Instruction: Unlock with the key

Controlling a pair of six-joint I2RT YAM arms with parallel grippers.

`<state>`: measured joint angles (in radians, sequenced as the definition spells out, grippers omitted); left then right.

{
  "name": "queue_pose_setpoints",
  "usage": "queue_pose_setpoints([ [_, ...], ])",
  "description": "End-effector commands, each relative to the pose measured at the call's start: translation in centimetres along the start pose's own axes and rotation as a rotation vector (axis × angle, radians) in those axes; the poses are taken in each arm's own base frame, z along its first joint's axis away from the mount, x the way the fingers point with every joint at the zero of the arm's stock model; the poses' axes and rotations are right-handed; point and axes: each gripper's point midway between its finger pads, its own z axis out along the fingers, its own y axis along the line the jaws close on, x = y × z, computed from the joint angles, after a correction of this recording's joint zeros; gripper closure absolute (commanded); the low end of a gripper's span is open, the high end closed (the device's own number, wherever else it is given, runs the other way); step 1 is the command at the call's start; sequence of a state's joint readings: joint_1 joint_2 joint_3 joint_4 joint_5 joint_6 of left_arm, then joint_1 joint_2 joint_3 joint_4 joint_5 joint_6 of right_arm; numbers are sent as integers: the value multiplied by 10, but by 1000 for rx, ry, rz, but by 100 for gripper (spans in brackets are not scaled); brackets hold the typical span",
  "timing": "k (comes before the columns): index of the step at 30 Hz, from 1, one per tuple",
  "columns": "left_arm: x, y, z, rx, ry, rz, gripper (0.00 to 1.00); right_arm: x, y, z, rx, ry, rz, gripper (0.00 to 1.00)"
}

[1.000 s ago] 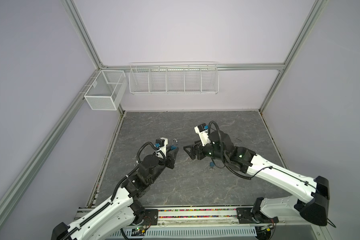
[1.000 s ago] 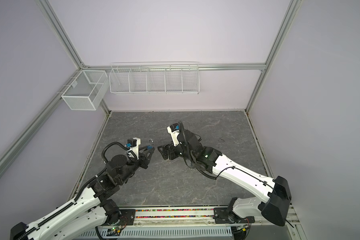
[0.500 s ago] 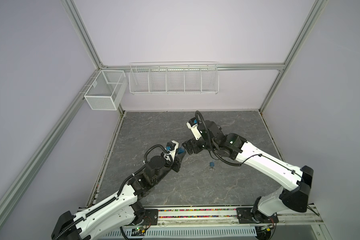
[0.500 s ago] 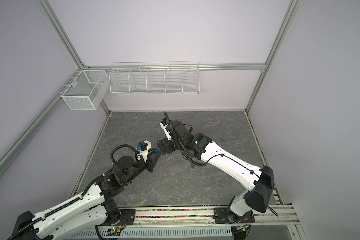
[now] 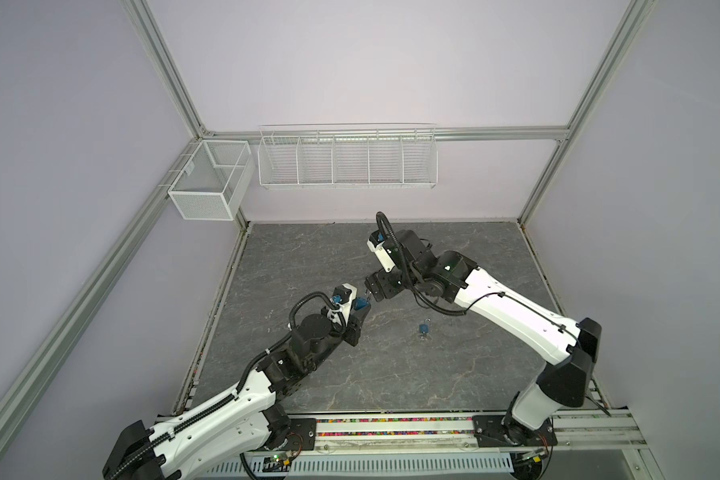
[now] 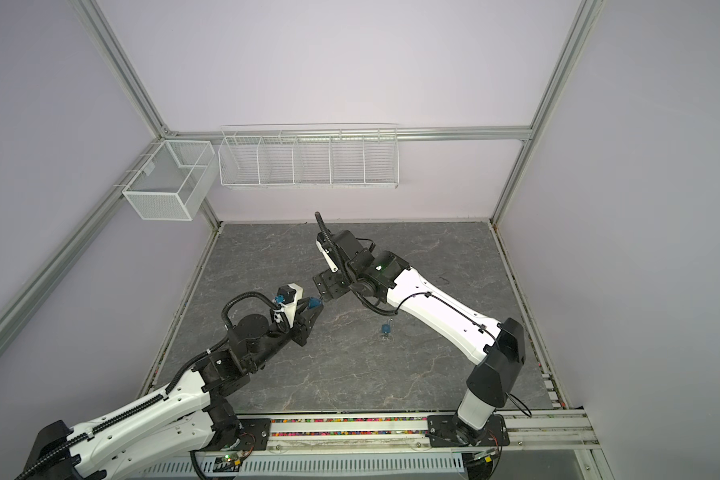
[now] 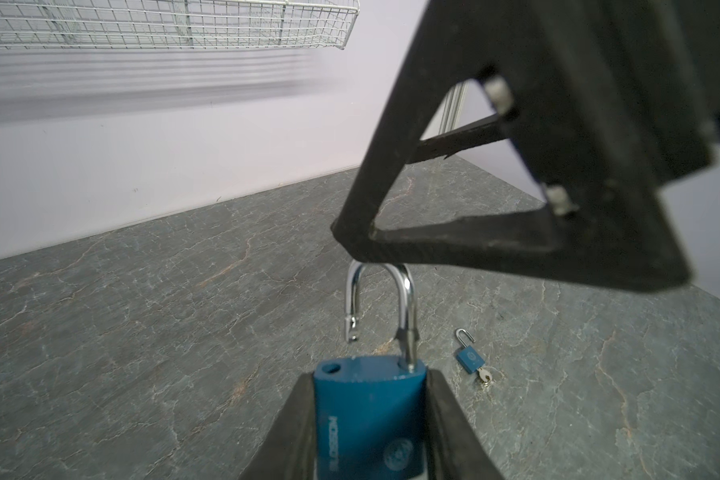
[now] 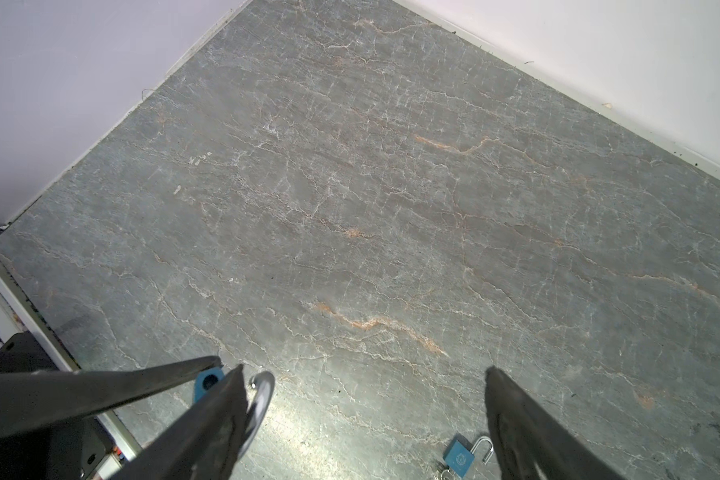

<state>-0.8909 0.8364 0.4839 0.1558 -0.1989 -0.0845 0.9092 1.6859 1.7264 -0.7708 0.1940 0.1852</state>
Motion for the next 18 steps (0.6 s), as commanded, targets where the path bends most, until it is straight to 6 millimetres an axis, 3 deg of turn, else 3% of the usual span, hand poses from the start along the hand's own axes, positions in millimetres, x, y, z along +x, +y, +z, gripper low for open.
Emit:
queue_pose_setpoints([
  [1, -16, 1, -3, -12, -67, 7, 100, 5, -2, 3, 14, 48, -57, 10],
  [18, -16, 3, -4, -18, -75, 5, 100, 10, -12, 15, -21, 141, -91, 9],
])
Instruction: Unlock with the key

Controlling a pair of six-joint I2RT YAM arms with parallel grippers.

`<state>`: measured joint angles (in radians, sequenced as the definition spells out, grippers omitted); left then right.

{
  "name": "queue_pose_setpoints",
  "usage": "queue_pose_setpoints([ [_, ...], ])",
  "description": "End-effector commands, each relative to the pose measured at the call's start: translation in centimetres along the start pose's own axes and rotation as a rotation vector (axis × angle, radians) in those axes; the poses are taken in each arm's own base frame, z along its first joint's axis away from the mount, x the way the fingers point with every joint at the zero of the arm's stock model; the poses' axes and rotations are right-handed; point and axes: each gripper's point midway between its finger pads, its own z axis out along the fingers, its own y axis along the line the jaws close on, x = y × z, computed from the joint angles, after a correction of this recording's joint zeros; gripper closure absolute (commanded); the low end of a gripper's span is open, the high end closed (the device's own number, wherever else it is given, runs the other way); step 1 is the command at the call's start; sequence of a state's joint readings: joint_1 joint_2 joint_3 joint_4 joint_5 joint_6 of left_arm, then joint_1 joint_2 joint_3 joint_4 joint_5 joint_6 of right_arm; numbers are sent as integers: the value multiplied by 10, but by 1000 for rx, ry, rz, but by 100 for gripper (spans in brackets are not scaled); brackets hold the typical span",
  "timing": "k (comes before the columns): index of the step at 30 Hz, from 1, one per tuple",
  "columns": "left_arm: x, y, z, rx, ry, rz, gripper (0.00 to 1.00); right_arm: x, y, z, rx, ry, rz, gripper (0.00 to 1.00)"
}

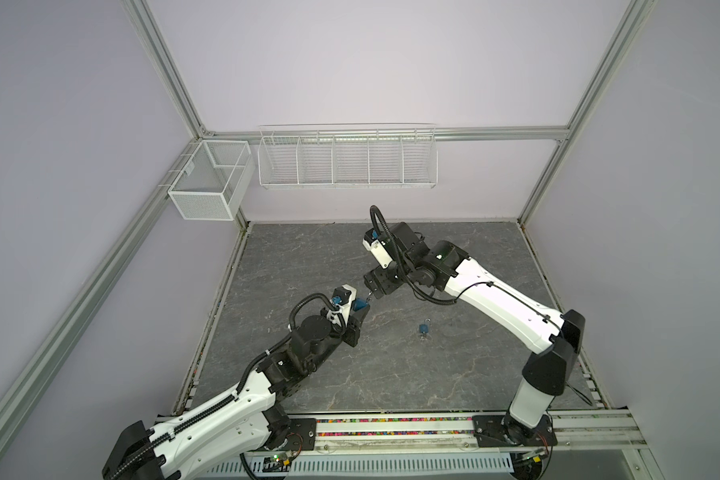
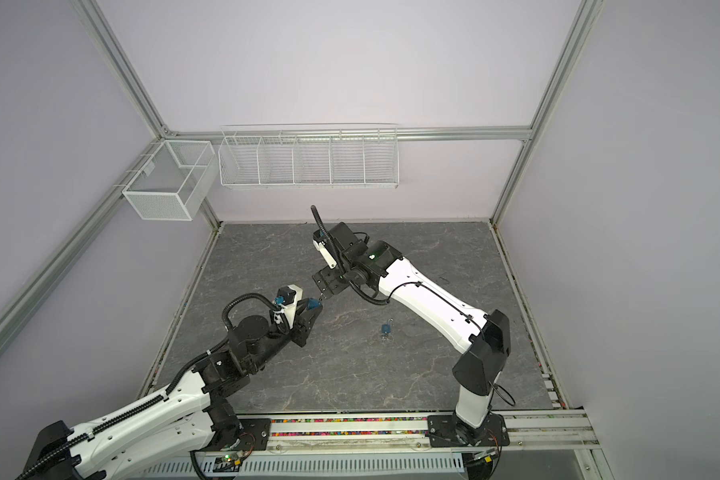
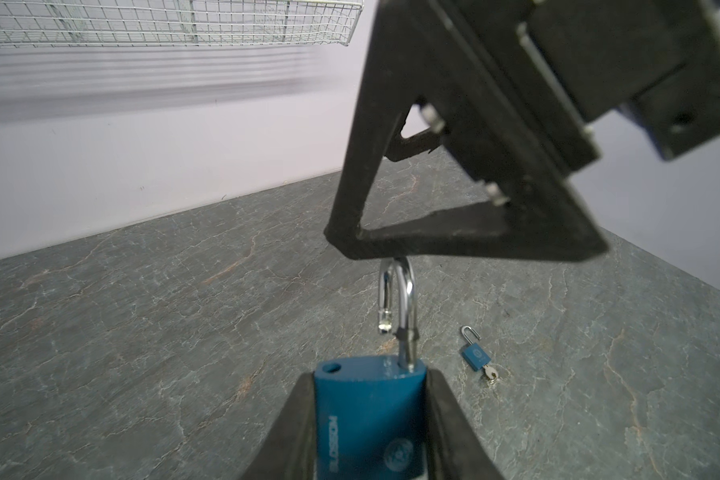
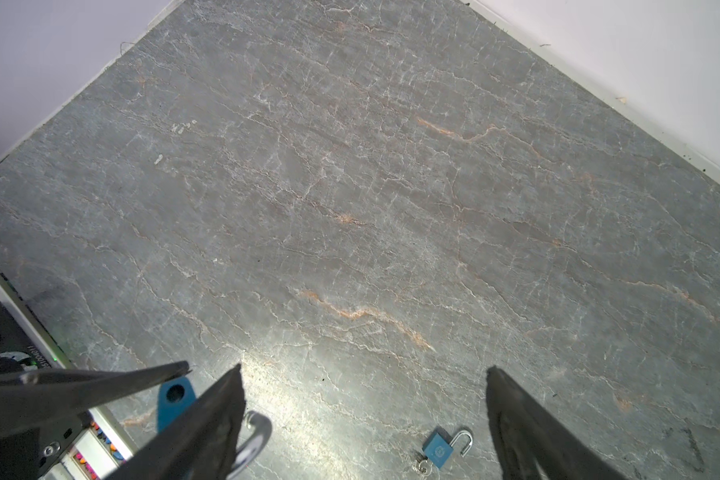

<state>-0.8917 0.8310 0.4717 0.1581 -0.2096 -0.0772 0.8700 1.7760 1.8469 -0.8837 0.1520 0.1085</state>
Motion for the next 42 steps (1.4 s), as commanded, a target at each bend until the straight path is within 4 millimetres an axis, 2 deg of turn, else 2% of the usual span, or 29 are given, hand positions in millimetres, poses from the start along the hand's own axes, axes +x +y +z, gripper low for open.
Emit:
queue_pose_setpoints([
  [1, -21, 1, -4, -9, -81, -5, 100, 10, -2, 4, -27, 61, -36, 9],
  [8, -21, 3, -4, -18, -84, -3, 100, 18, -4, 8, -67, 81, -25, 8],
  [16, -22, 2, -3, -18, -89, -6, 100, 21, 4, -3, -172, 34, -19, 9],
  [18, -23, 2, -2, -16, -89, -6, 100, 22, 0, -6, -159, 25, -16, 9],
  [21, -22, 0, -2, -7, -81, 1, 100, 21, -16, -12, -82, 14, -5, 9],
  [24, -23, -3, -1, 11, -82, 6, 100, 10, -22, -21, -72, -33, 22, 8],
  [28, -24, -8, 1, 35, -79, 11, 100, 2, -28, -13, -55, -28, 38, 7],
  [33, -27, -12, 4, 50, -79, 13, 100, -7, -8, -1, -173, -23, 17, 7],
  [38, -31, -10, 2, 40, -93, 5, 100, 2, -5, 16, -228, 37, 21, 7],
  [42, -33, -8, 0, 29, -101, 1, 100, 8, -1, 17, -291, 42, 16, 7],
])
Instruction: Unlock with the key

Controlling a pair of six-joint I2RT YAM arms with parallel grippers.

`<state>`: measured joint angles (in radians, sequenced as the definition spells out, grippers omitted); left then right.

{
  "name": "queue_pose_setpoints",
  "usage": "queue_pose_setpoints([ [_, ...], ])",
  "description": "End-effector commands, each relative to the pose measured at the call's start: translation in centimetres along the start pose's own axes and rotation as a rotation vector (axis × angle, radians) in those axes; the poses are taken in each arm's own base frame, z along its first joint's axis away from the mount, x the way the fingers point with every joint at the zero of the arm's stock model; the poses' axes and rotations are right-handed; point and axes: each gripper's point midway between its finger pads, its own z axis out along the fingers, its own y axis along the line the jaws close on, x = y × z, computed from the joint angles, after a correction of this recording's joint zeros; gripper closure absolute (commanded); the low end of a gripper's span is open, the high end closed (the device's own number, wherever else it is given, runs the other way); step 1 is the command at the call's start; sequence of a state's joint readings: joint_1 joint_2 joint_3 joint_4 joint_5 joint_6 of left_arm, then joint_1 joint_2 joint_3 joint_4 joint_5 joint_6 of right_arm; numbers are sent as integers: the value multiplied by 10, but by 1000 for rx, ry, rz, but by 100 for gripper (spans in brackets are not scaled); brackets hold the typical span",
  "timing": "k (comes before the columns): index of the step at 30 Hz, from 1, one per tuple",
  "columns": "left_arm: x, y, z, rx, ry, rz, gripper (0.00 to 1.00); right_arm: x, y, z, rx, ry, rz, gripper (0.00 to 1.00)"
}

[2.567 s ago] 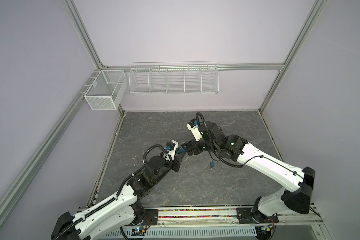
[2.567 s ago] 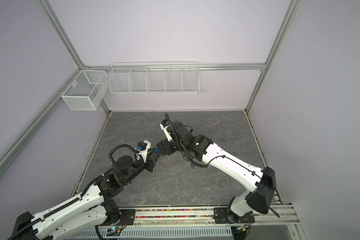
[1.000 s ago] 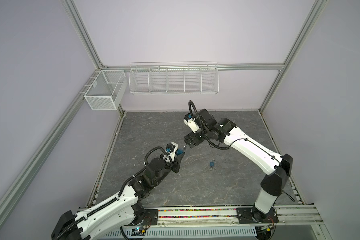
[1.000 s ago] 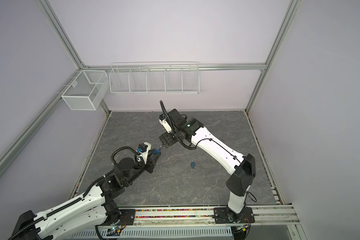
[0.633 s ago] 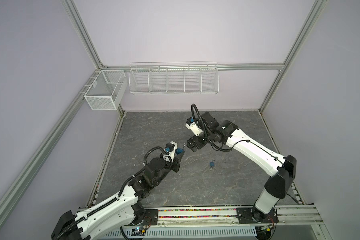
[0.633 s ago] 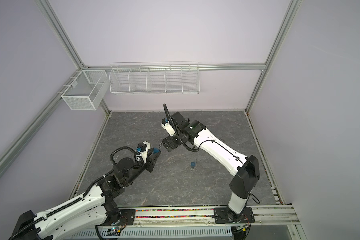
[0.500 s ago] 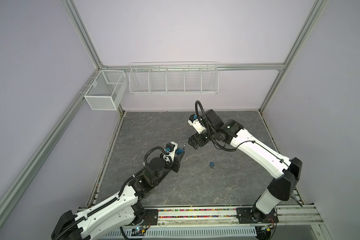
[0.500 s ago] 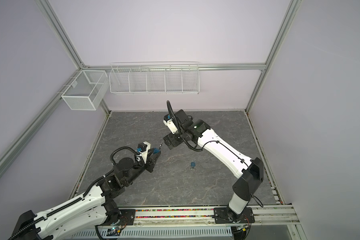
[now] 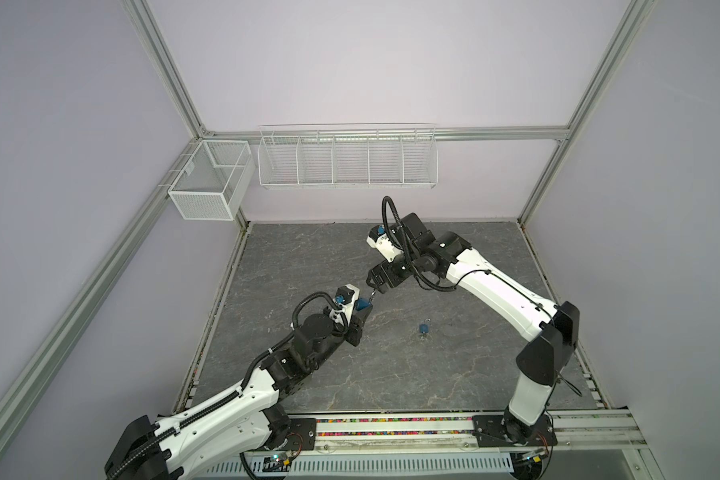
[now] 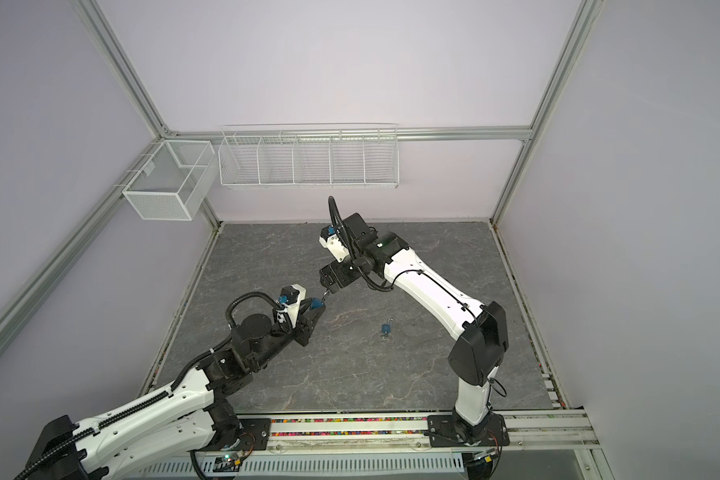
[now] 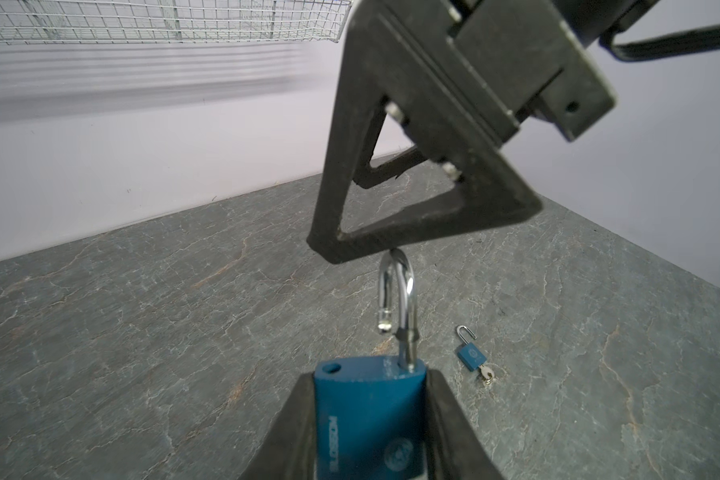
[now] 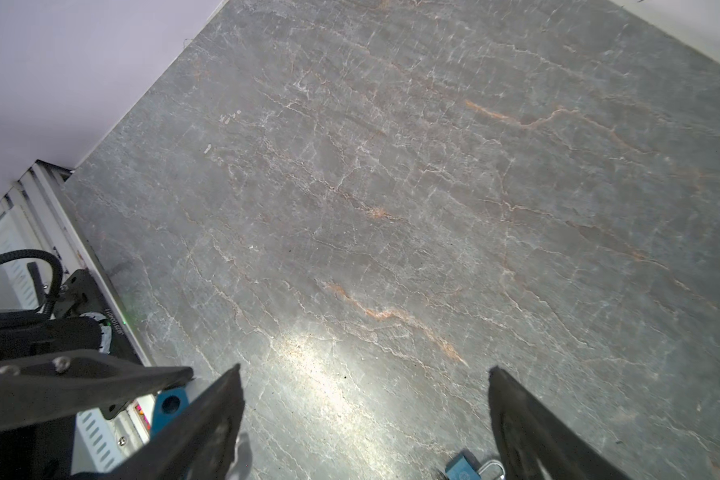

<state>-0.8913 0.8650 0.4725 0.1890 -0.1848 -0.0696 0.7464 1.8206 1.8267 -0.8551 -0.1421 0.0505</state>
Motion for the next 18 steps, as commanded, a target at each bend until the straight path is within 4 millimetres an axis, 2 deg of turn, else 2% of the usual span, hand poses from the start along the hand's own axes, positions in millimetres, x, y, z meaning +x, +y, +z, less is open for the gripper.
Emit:
queue_pose_setpoints([
  [1, -36, -2, -6, 3, -109, -6, 100, 3, 8, -5, -96, -3, -23, 7],
  [6, -35, -1, -6, -4, -108, -9, 100, 11, 6, -11, -147, -2, -6, 8],
  [12, -35, 2, -6, -15, -113, -14, 100, 20, 17, -20, -221, -10, -27, 8],
  [18, -34, 2, -5, -17, -109, -15, 100, 20, 16, -29, -245, -62, -13, 8],
])
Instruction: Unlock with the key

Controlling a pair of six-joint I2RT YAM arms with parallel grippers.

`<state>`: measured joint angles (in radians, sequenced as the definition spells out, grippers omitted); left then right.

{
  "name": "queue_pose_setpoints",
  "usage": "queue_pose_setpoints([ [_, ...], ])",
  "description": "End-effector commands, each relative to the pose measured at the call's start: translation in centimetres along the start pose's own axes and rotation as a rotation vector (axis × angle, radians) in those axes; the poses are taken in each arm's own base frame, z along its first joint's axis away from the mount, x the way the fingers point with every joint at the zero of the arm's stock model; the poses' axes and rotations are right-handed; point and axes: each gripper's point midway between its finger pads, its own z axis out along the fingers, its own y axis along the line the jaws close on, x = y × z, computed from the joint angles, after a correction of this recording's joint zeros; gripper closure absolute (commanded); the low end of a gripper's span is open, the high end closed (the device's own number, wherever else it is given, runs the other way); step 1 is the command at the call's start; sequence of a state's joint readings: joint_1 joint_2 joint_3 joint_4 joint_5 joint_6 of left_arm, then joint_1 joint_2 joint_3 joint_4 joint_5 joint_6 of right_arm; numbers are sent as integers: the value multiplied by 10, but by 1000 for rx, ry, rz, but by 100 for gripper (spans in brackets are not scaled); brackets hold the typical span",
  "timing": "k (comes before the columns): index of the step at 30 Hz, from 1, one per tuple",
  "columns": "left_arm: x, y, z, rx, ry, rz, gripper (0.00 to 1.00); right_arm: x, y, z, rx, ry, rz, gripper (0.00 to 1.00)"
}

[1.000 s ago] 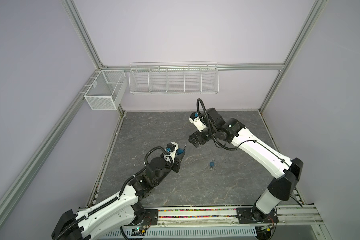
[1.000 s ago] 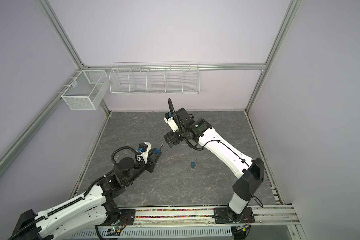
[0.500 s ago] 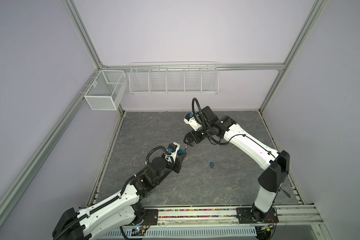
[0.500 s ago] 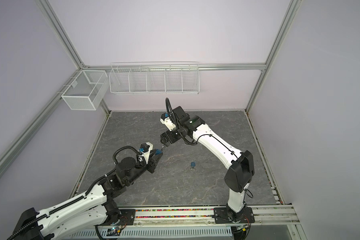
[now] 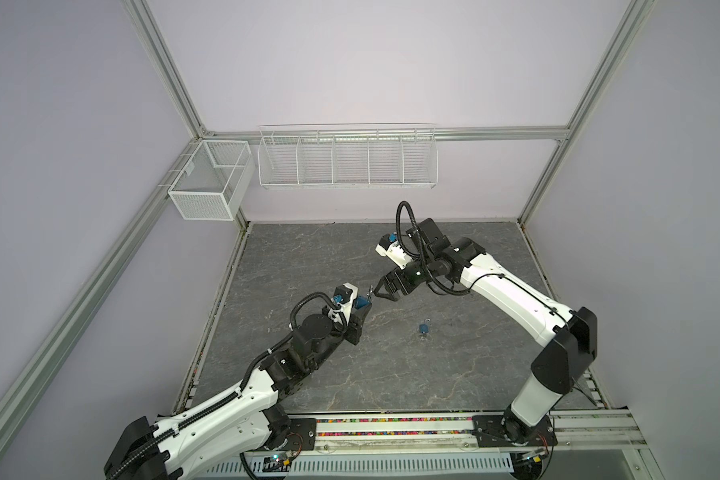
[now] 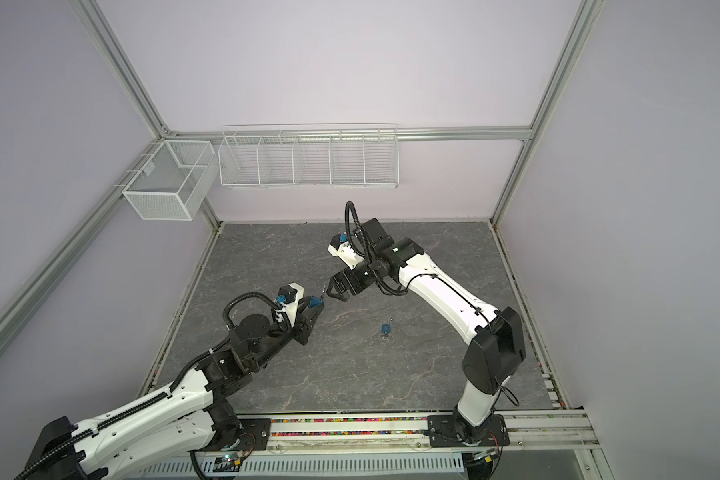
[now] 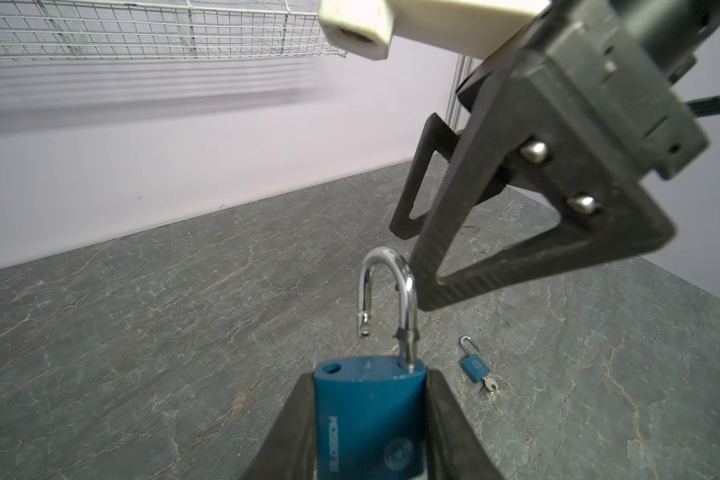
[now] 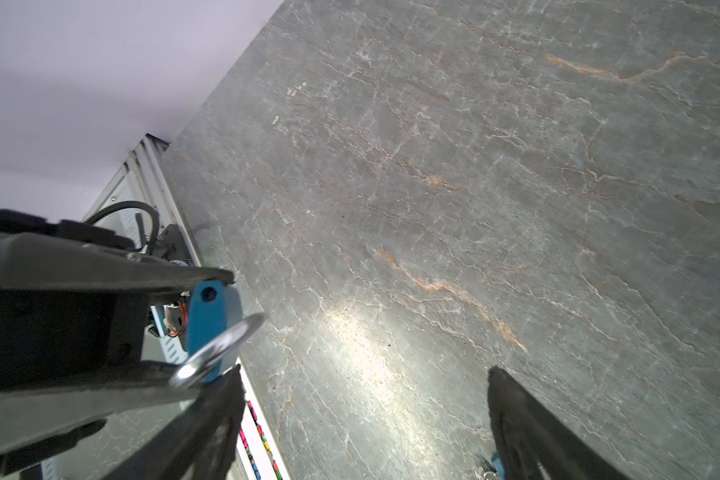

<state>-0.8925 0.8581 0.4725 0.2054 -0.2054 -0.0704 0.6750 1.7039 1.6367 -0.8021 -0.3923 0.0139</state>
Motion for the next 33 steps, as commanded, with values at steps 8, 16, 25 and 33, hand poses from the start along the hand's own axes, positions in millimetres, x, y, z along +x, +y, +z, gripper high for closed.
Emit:
queue_pose_setpoints([
  [8, -25, -8, 1, 36, -69, 13, 100, -31, -10, -22, 90, -111, -2, 7],
  [16, -30, -11, 5, 40, -76, 24, 100, -34, -13, 7, 79, -10, -7, 7],
  [25, -32, -6, 2, 18, -90, 28, 100, -9, -21, 18, 107, 126, -34, 7],
  [33, -31, 1, 1, -16, -96, 13, 100, 0, -11, 5, 74, 132, -73, 8],
])
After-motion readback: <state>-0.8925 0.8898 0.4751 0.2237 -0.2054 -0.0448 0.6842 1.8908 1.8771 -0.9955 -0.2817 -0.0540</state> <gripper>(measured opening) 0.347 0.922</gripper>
